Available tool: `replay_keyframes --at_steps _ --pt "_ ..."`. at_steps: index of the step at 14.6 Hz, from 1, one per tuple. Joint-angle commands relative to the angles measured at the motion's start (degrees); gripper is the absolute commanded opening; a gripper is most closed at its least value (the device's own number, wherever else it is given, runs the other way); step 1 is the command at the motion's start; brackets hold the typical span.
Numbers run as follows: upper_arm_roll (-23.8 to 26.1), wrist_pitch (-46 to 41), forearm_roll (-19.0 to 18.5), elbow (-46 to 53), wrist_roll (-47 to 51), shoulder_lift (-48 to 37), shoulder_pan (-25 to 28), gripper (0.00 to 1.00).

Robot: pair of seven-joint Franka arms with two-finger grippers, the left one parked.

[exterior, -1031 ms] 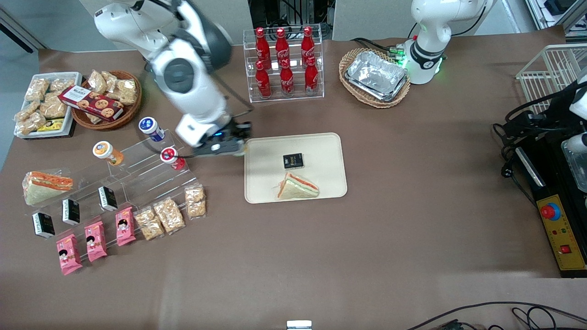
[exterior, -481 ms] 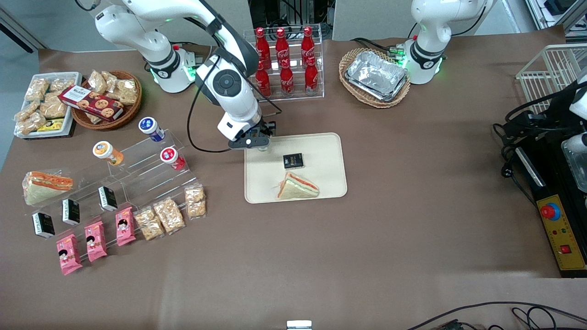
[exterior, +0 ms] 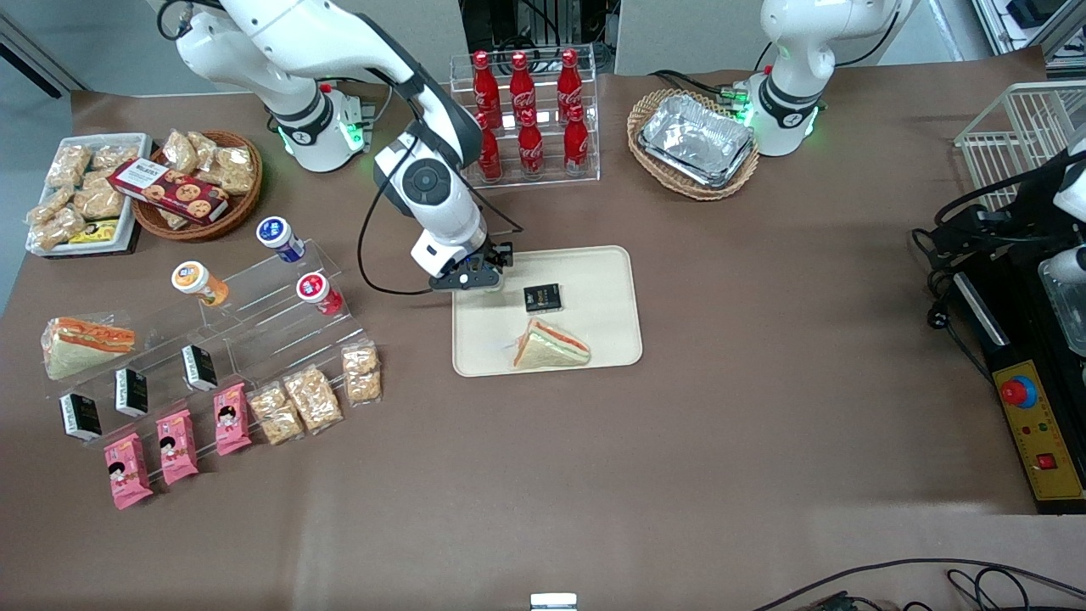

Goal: Place green gum on tray
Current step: 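Lower the jar onto the tray beside the black card and open the right gripper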

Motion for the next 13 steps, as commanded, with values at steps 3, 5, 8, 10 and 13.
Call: replay_keyframes --at_steps 3,5,8,10,13 --pt "-0.28 1.34 -0.52 0.07 0.87 2.42 -0.14 0.71" --pt "-0.54 1.07 -0.52 0.16 0.69 2.24 -0.50 1.00" --pt "-0.72 0.03 -0.61 0.51 -0.28 -0.29 -0.93 1.00" --pt "-0.54 -6.71 -0.61 2.69 -1.93 -4.59 -3.65 1.00" --pt "-0.72 -26.19 -0.61 12.95 -5.46 -8.82 -7.95 1.00"
